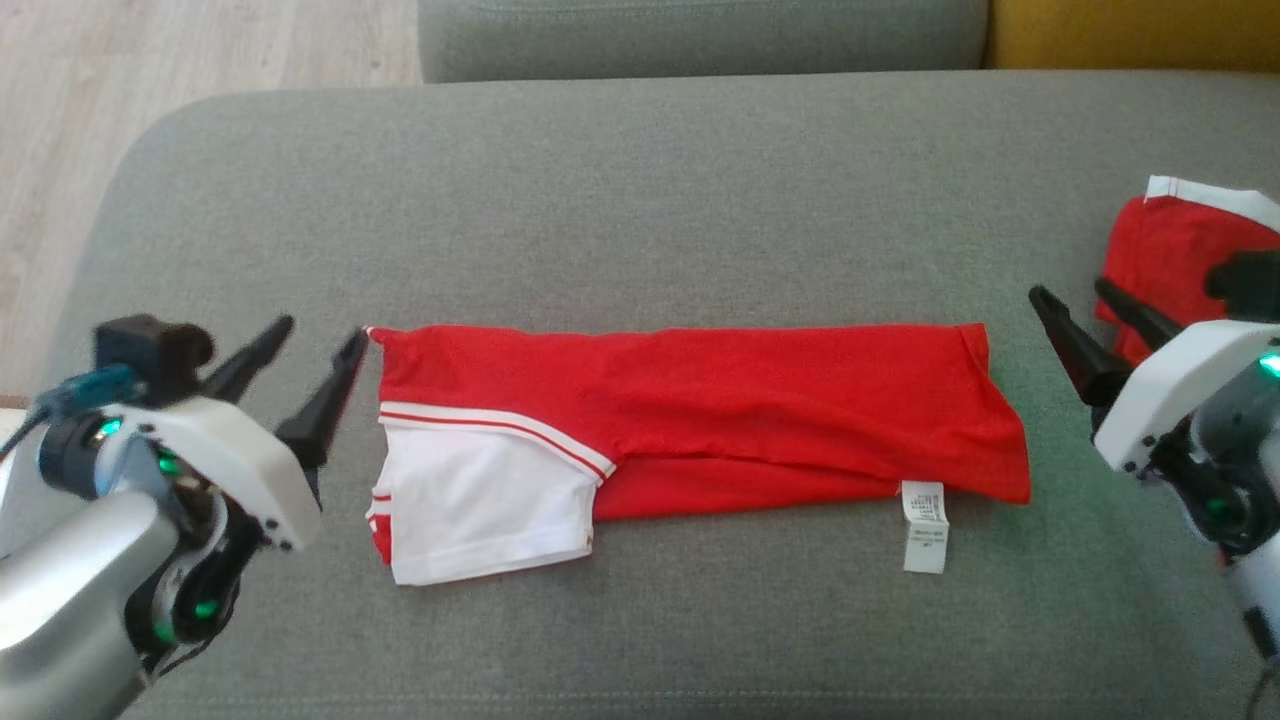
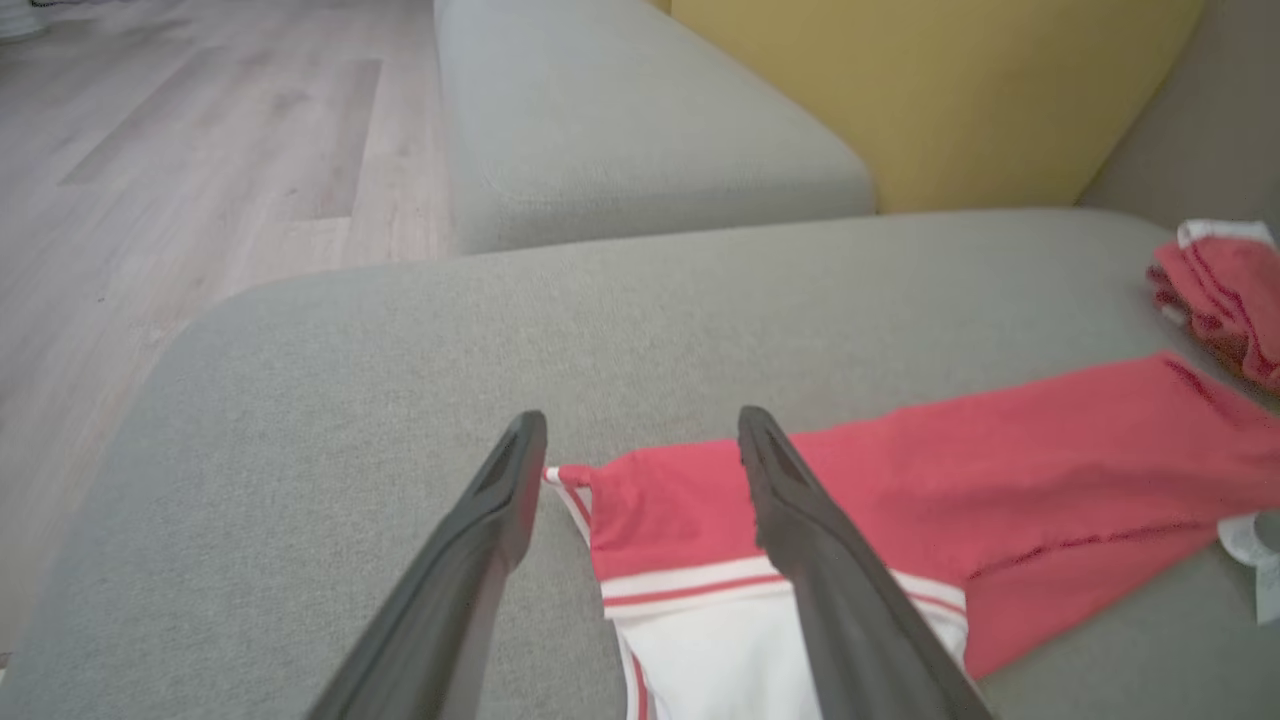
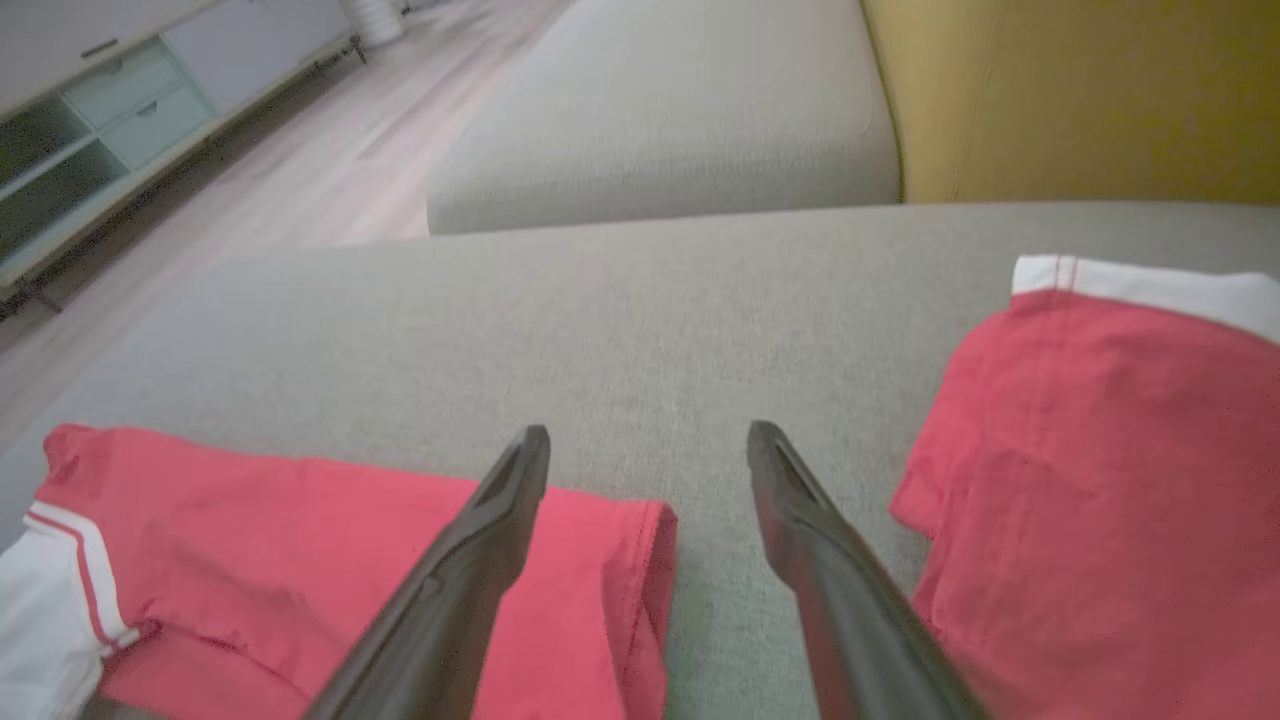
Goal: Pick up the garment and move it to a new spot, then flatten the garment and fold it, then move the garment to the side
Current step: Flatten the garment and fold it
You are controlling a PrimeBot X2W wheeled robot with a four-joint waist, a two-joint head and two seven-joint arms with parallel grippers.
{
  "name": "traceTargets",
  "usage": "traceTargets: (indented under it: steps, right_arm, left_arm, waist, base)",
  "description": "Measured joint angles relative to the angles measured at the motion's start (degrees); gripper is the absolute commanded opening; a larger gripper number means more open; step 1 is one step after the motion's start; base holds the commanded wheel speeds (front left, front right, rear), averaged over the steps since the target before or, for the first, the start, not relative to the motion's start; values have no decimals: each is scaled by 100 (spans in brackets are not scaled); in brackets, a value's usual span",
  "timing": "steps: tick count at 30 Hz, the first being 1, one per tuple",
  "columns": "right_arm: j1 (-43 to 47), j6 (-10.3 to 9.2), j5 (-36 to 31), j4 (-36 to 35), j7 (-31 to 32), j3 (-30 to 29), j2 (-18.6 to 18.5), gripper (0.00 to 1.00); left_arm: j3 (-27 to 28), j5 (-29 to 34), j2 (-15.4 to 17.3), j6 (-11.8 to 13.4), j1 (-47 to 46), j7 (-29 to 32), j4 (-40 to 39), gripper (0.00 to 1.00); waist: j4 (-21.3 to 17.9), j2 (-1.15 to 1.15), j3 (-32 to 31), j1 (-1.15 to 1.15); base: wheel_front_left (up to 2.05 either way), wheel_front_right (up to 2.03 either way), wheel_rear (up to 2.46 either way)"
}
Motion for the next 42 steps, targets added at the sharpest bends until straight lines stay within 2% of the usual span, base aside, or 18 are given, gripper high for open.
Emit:
traceTargets:
  steps: [1, 4, 6, 8, 12, 14, 19, 22, 23, 25, 33, 37, 42]
  right_arm:
    - [0, 0, 0, 0, 0, 0, 0, 100]
    - [107, 0, -293, -102, -503, -287, 328, 100]
    - [225, 0, -525, -157, -831, -421, 593, 100]
    - [397, 0, -769, -188, -1158, -580, 866, 100]
    - [733, 0, -1210, -203, -1788, -857, 1389, 100]
    - [868, 0, -1483, -200, -2082, -949, 1599, 100]
    - [1158, 0, -2060, -74, -2636, -1160, 2053, 100]
    - [1288, 0, -2242, 81, -2770, -1280, 2272, 100]
    - [1319, 0, -2415, 160, -2819, -1270, 2326, 100]
    - [1317, 0, -2498, 207, -2852, -1301, 2349, 100]
    - [1294, 0, -2640, 754, -2702, -2046, 2509, 100]
    - [1189, 0, -2520, 1192, -2568, -2359, 2579, 100]
    - [821, 0, -2050, 1720, -2535, -2197, 2588, 100]
  left_arm:
    - [0, 0, 0, 0, 0, 0, 0, 100]
    - [414, -175, -170, 191, 213, -309, 16, 100]
    - [804, -258, -347, 255, 400, -390, 4, 100]
    - [1426, -235, -602, 341, 649, -392, -76, 100]
    - [2916, 577, -1314, 404, 1310, -398, -360, 100]
    - [3472, 1100, -1712, 381, 1752, -400, -460, 100]
    - [4400, 2365, -2721, 70, 2869, -415, -589, 100]
    - [4599, 3085, -3106, -288, 3255, -415, -519, 100]
    - [4802, 3352, -3353, -501, 3388, -415, -408, 100]
    - [5022, 3544, -3546, -703, 3414, -415, -314, 100]
    - [5644, 4062, -3927, -1394, 3379, -415, -80, 100]
    - [5703, 4213, -4056, -1578, 3367, -415, 63, 100]
    - [5746, 4306, -4136, -1735, 3348, -415, 215, 100]
  waist:
    - [0, 0, 0, 0]
    - [25, 0, -55, 0]
    - [39, 0, -85, 0]
    - [54, 0, -108, 0]
    - [91, 0, -136, 0]
    - [106, 0, -154, 0]
    - [129, 0, -209, 0]
    - [138, 0, -224, 0]
    - [143, 0, -226, 0]
    - [159, 0, -223, 0]
    - [195, 0, -116, 0]
    - [208, 0, -8, 0]
    - [236, 0, 128, 0]
  base:
    - [0, 0, 0]
    - [0, 0, 0]
    - [0, 0, 0]
    - [0, 0, 0]
    - [0, 0, 0]
    - [0, 0, 0]
    - [0, 0, 0]
    - [0, 0, 0]
    - [0, 0, 0]
    - [0, 0, 0]
    - [0, 0, 0]
    - [0, 0, 0]
    - [0, 0, 0]
